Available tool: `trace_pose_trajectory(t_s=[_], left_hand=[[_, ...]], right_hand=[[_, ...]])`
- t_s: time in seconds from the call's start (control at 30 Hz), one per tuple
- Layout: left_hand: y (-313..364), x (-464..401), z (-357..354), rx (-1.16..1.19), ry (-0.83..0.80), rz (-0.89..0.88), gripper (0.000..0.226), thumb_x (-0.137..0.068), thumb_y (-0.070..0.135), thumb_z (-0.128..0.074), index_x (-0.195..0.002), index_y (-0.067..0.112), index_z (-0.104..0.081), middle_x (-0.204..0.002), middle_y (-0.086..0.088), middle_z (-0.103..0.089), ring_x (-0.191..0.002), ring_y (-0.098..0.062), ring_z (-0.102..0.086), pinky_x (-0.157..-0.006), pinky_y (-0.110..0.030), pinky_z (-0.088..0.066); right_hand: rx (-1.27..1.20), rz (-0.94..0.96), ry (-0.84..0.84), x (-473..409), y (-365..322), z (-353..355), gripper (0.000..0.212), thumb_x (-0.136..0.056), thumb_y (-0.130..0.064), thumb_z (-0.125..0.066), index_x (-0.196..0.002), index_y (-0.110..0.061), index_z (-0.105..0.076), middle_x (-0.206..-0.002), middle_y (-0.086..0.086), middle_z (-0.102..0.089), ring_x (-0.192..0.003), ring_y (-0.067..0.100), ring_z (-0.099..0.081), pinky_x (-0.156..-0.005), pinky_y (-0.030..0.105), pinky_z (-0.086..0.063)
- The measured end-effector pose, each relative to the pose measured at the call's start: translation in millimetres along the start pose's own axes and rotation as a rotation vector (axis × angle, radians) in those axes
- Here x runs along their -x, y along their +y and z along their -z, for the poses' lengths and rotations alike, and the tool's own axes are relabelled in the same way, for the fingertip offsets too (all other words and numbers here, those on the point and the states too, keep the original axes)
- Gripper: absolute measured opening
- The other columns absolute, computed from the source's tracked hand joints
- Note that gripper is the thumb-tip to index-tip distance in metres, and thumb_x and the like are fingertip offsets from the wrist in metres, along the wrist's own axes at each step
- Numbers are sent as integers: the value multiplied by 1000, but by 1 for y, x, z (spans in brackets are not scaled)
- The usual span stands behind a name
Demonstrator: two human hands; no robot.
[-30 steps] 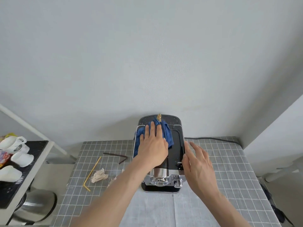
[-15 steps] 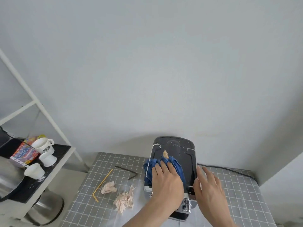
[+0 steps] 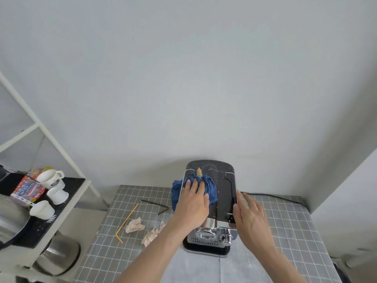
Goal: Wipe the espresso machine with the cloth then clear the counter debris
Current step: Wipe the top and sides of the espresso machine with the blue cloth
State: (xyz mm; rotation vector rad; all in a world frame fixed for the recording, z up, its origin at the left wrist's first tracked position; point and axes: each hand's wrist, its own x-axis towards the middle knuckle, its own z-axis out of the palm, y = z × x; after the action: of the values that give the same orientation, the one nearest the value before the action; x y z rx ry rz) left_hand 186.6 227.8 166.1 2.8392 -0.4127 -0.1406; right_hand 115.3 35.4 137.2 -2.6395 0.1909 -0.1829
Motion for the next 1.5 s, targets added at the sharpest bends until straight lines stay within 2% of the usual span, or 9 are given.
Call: trace_pose_trajectory(t_s=[0.13, 0.27, 0.43, 0.63, 0.87, 1.0, 1.17, 1.3, 1.5], left_hand=[[-3, 28, -1, -15, 14, -112, 55, -109, 39, -24, -161, 23, -24, -170, 1, -18, -158, -24, -6, -127, -51, -10], [3, 36, 1, -82, 0, -258, 50, -108, 39, -25, -158, 35, -30, -170, 17, -10, -158, -13, 7, -122, -61, 1], [11, -1, 1, -138, -107, -248, 55, -108, 42, -23, -162, 29, -16, -171, 11, 5, -156, -20, 20, -122, -65, 1], [20, -35, -2, -143, -41, -217, 57, -108, 41, -25, -162, 24, -19, -172, 6, -5, -157, -27, 13, -125, -60, -3], [2, 9, 11, 96, -156, -464, 45, -104, 36, -43, -148, 33, -49, -161, 22, -34, -157, -9, -2, -126, -53, -6], [-7, 17, 15, 55, -185, -502, 46, -106, 41, -37, -152, 35, -44, -163, 25, -28, -156, -2, 4, -127, -46, -3], [0, -7, 0, -120, -113, -346, 58, -109, 45, -19, -163, 26, -12, -172, 10, 4, -155, -16, 22, -126, -55, 4], [11, -39, 2, -248, -70, -246, 62, -108, 41, -14, -163, 15, -5, -172, -5, 7, -157, -30, 13, -124, -58, 8], [12, -89, 10, -218, -130, -197, 58, -108, 35, -21, -162, 17, -11, -172, -4, -1, -157, -33, 5, -124, -60, 1]], right_hand=[[24, -2, -10, 0, -4, 1, 54, -106, -35, -32, -158, -22, -33, -155, 10, -46, -142, 34, -40, -113, 51, -41], [40, 8, -3, -1, -5, 3, 53, -105, -32, -37, -157, -19, -36, -154, 11, -48, -143, 35, -41, -112, 52, -43], [77, -21, -36, -1, -11, 8, 52, -107, -31, -35, -158, -22, -31, -161, 8, -38, -152, 30, -27, -119, 50, -34], [84, -35, -50, 0, -12, 12, 53, -107, -33, -32, -159, -25, -28, -162, 8, -36, -153, 29, -25, -119, 49, -33], [68, -62, -57, 2, -10, 9, 53, -107, -36, -32, -160, -28, -27, -161, 7, -38, -152, 30, -27, -118, 49, -35], [42, -63, -43, 3, -12, 7, 53, -105, -35, -34, -158, -28, -32, -158, 7, -44, -148, 30, -33, -114, 50, -40], [50, -68, -33, 3, -12, 9, 52, -106, -36, -34, -158, -31, -32, -157, 5, -44, -149, 29, -32, -111, 51, -43], [61, -74, -35, 4, -13, 9, 52, -106, -36, -33, -158, -32, -30, -158, 5, -42, -149, 28, -30, -112, 50, -42], [61, -71, -36, 3, -12, 8, 52, -106, -36, -29, -158, -33, -27, -160, 4, -39, -149, 27, -29, -112, 50, -42]])
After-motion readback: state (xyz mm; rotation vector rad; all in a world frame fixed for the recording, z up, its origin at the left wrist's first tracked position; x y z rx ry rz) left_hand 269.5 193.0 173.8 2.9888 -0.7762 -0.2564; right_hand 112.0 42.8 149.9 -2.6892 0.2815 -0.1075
